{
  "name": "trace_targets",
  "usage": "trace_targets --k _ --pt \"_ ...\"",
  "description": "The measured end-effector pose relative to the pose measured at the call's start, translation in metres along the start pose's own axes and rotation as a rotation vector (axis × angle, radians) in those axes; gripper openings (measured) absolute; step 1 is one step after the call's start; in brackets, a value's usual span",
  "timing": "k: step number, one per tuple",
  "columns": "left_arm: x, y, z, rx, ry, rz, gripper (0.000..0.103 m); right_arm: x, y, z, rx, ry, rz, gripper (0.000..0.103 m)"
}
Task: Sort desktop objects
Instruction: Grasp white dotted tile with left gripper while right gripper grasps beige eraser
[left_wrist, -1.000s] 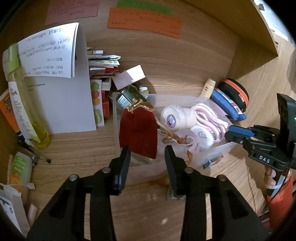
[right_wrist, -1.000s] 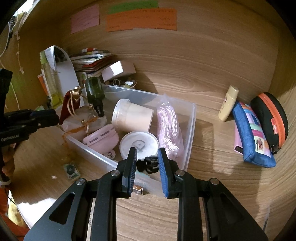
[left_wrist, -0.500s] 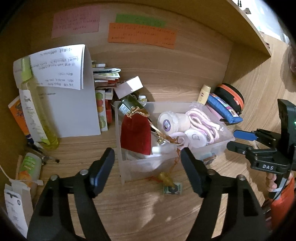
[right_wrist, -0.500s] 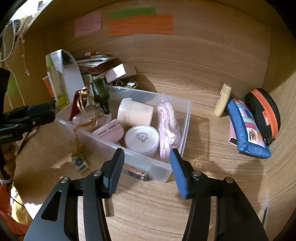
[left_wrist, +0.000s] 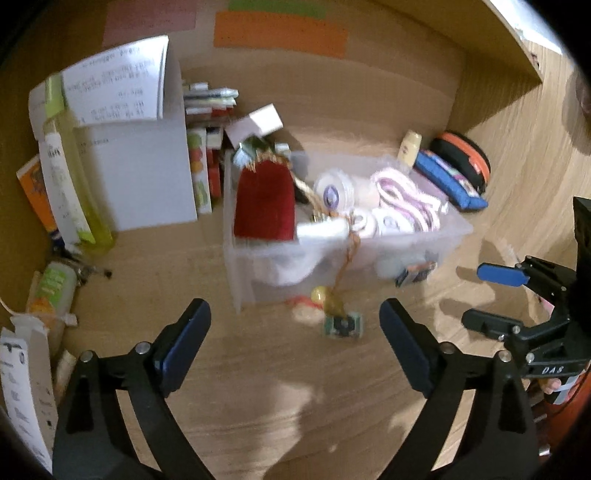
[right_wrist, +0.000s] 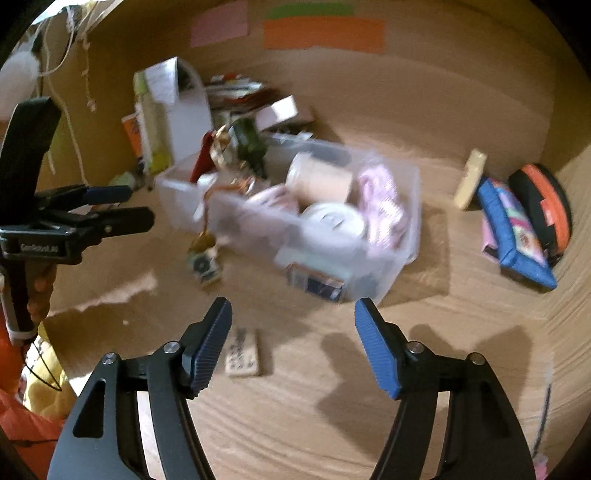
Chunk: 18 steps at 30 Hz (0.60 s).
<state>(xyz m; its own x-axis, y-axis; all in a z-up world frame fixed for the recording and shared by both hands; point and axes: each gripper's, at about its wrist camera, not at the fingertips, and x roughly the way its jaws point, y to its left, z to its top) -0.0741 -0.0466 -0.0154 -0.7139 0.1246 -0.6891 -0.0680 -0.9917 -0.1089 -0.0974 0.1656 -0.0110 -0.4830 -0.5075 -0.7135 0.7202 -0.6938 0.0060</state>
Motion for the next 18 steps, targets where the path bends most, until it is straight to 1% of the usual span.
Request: trace_targets --k 4,7,12,14,16,18 --pt "0.010 -0.005 -0.011 0.009 0.045 -0.004 0.094 0.016 0.010 -0.012 -0.008 0.061 0.044 0.065" --pt "0.017 -0.008 -0.018 0.012 0.078 -0.015 0.094 0.024 0.017 -0.019 -0.013 0.082 0.069 0.063" --pt "0.028 -0.013 -0.023 0.021 0.123 -0.036 0.094 0.030 0.027 -0.022 -0.041 0.103 0.086 0.042" --pt "0.032 -0.015 -0.024 0.027 0.134 -0.046 0.094 0.032 0.030 -0.023 -0.056 0.112 0.084 0.029" --pt "0.036 -0.019 -0.023 0.036 0.147 -0.053 0.094 0.035 0.033 -0.024 -0.069 0.121 0.083 0.025" --pt "0.041 -0.023 -0.023 0.047 0.165 -0.062 0.094 0.037 0.034 -0.025 -0.073 0.126 0.085 0.023"
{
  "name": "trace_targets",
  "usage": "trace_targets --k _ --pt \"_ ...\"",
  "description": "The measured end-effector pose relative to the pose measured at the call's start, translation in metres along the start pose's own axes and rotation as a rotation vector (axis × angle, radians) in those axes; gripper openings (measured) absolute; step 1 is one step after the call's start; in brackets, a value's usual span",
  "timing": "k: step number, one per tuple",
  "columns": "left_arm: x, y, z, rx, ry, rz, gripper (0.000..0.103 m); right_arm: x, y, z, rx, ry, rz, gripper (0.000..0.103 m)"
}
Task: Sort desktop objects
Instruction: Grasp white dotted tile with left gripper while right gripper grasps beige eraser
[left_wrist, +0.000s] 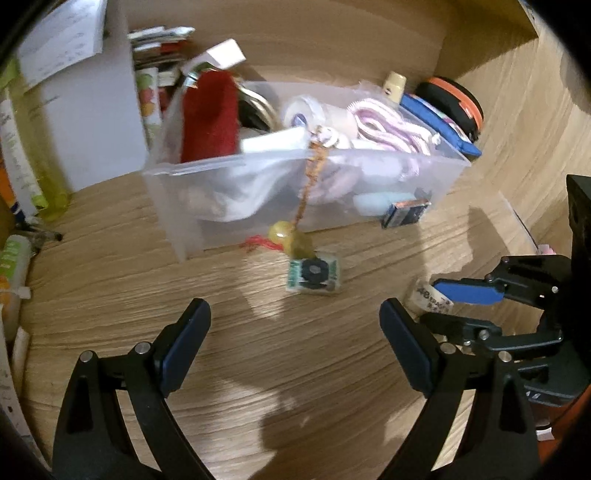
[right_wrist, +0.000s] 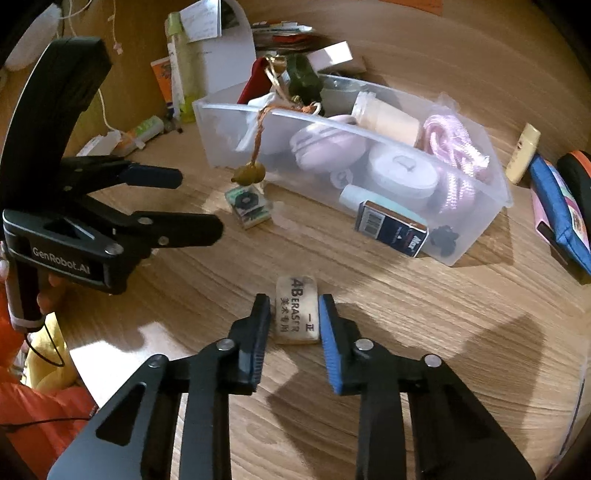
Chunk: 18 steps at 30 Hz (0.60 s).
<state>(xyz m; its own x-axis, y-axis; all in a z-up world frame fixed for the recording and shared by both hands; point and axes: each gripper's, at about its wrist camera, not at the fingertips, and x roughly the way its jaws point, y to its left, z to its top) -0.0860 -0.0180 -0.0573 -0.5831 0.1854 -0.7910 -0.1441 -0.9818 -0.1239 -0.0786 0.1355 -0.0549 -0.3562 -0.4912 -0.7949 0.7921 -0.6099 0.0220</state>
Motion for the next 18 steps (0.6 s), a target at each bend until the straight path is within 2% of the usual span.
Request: trace_targets --k 5,9,11,13,18 --pt "0.013 -0.011 0.005 0.038 0.030 0.013 0.094 -0.003 -0.003 -0.002 0.010 -0.012 0.005 0.022" --pt "0.019 -0.017 0.010 0.063 0.020 0.030 0.094 -0.013 -0.011 -0.005 0.034 -0.034 0.004 0.022" --pt "0.021 -0.020 0.011 0.075 0.019 0.008 0.091 -0.019 -0.017 -0.007 0.054 -0.049 -0.001 0.022" --pt "0.024 -0.022 0.012 0.078 0.032 -0.015 0.074 -0.025 -0.024 -0.008 0.074 -0.065 -0.004 0.022" --pt "0.024 -0.024 0.013 0.094 0.004 0.005 0.052 -0.033 -0.035 -0.008 0.104 -0.099 -0.003 0.022"
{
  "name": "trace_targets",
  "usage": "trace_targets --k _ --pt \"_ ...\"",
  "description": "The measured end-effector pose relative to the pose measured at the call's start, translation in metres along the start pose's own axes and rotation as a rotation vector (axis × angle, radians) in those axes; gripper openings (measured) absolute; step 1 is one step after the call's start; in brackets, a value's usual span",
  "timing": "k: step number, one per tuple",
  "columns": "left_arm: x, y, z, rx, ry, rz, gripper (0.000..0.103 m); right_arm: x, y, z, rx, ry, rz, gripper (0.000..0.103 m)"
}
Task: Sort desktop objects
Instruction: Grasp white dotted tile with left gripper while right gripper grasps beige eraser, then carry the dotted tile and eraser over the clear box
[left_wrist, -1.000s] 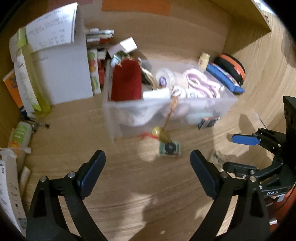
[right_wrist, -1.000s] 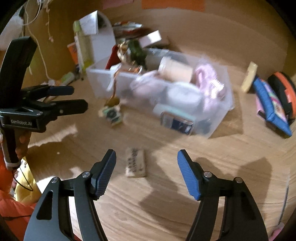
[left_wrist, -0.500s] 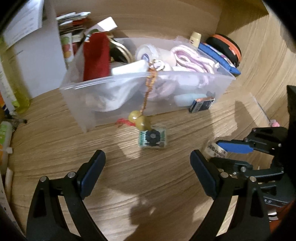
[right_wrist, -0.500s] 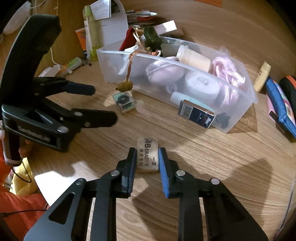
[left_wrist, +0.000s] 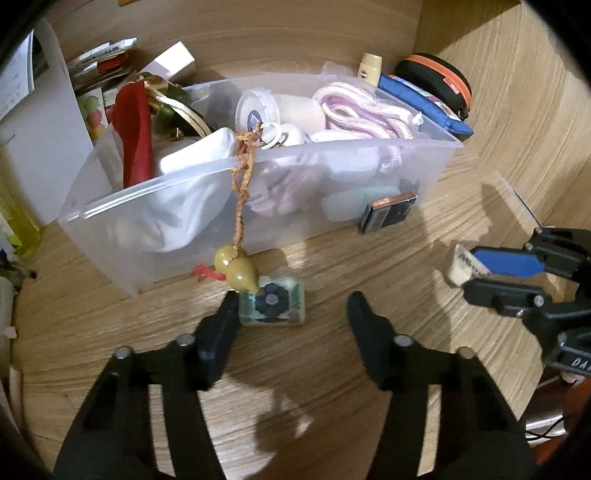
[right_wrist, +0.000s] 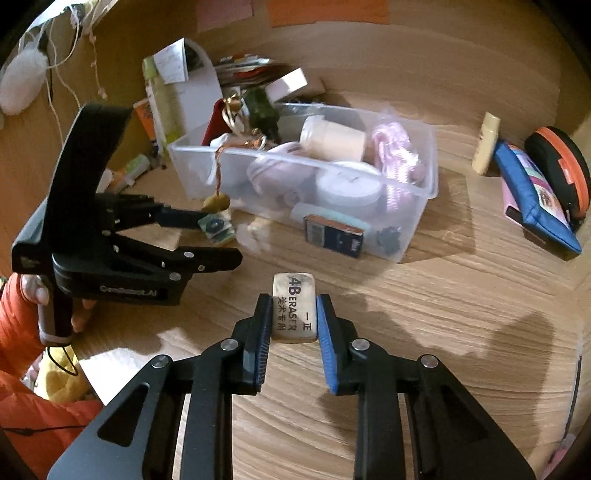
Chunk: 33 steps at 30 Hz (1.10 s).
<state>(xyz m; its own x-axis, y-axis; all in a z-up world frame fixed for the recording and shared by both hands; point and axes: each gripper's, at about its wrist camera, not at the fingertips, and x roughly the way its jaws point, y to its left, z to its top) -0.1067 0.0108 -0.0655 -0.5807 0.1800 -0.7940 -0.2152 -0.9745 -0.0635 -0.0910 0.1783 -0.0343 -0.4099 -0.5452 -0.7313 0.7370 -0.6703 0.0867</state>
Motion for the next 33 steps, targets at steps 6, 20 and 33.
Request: trace_targets --k 6,20,33 --pt "-0.003 0.002 -0.003 -0.003 -0.007 0.008 0.033 -0.002 -0.001 0.001 0.013 -0.012 0.009 0.022" --pt "-0.041 -0.014 -0.011 0.005 -0.087 -0.064 0.033 -0.014 -0.009 0.012 0.042 -0.053 0.006 0.022" --pt "-0.069 -0.012 0.017 0.014 -0.194 -0.078 0.033 -0.021 -0.014 0.039 0.026 -0.102 -0.011 0.022"
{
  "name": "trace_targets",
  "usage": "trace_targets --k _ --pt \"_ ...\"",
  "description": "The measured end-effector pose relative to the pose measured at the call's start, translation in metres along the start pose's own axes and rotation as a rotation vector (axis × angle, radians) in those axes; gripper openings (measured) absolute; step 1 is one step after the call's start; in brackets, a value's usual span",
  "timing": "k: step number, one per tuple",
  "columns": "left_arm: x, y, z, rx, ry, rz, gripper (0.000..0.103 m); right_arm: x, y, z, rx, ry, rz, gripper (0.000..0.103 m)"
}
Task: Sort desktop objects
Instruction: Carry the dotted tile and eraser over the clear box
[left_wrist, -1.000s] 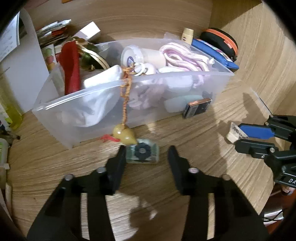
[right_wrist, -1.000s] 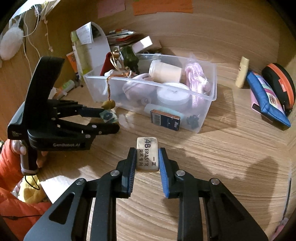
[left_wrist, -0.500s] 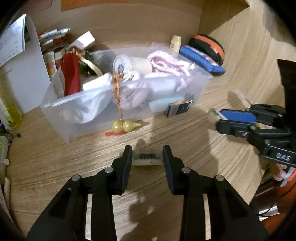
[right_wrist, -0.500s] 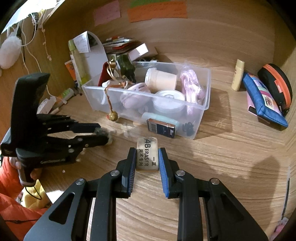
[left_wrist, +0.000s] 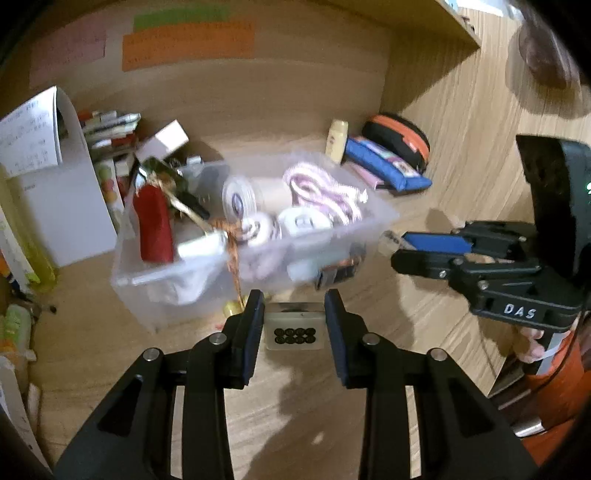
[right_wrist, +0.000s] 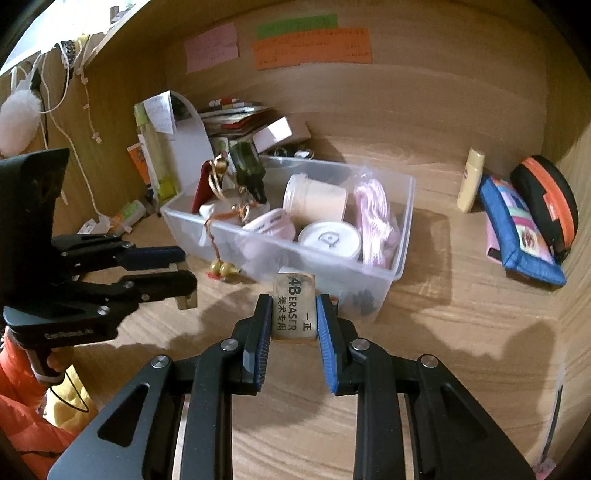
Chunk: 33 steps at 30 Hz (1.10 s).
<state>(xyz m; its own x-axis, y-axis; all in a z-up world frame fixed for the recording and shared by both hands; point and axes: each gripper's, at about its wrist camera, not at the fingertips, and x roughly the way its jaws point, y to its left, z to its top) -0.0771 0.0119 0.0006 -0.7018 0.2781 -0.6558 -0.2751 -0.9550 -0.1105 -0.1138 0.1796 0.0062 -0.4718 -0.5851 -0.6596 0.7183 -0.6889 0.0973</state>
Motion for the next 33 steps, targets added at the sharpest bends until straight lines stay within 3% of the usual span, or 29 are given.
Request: trace_targets --k 7,18,33 --pt "-0.006 0.010 0.025 -0.001 -0.054 -0.005 0.033 0.002 -0.006 0.018 0.001 -0.026 0.001 0.022" --pt "0.012 0.021 0.057 -0.025 -0.070 -0.035 0.033 0.019 -0.020 0.038 0.005 -0.018 0.002 0.022" --pt "0.063 0.002 0.069 -0.013 0.017 -0.083 0.033 0.051 -0.037 0.040 0.038 0.029 -0.010 0.022"
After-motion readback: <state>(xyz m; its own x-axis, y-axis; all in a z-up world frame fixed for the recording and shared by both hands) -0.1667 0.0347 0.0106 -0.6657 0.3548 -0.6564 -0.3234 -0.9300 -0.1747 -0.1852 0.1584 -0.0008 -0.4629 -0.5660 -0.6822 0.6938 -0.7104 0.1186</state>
